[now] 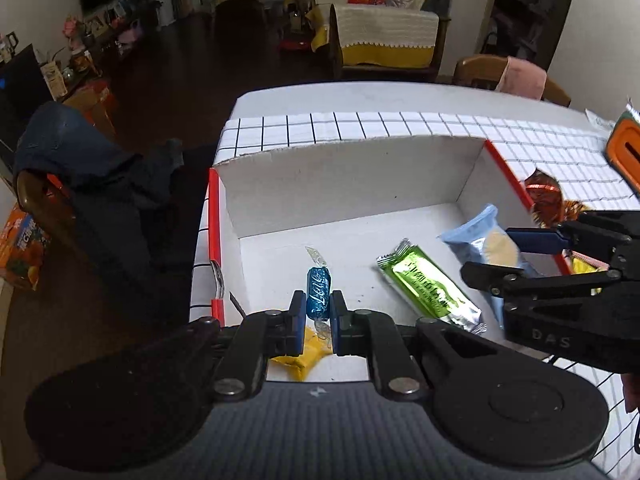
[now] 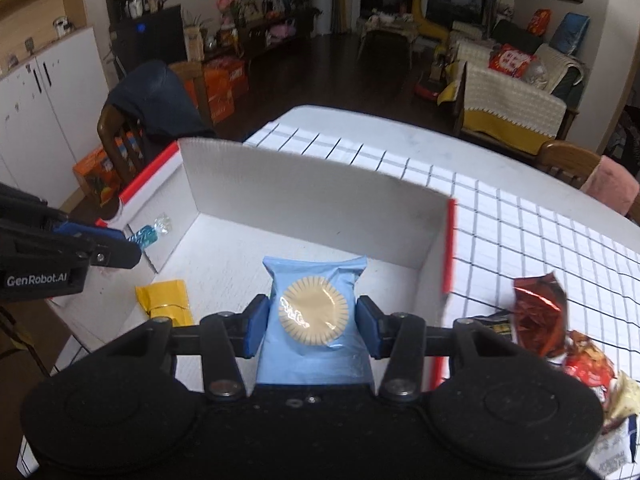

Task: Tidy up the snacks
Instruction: 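Carry the blue candy and blue cookie pack over the red box with both tools, then open both tools to drop the candy and cookie pack into the box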

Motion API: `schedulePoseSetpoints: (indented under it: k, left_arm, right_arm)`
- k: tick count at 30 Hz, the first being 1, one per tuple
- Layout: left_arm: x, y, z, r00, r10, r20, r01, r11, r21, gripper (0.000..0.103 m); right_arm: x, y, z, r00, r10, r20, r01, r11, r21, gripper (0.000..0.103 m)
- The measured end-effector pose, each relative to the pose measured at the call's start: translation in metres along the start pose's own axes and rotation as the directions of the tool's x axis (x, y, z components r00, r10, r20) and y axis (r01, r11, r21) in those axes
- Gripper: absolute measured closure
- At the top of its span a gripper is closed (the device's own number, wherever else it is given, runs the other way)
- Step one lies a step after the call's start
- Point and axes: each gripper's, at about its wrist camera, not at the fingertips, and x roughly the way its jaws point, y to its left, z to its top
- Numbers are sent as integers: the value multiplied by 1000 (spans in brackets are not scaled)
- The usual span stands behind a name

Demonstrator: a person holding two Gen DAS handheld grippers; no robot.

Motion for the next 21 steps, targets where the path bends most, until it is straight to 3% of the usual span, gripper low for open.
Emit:
schedulePoseSetpoints:
  k: [10,21]
  left_arm:
    - [34,-8,3,994,4,-107,1,999,51,91]
    - [58,-9,-3,977,7,-214,3,999,47,91]
  right_arm:
    - [35,10,3,993,8,-117,-14,998,-54,56]
    - [48,14,0,985,1,-173,-15,997,-76,56]
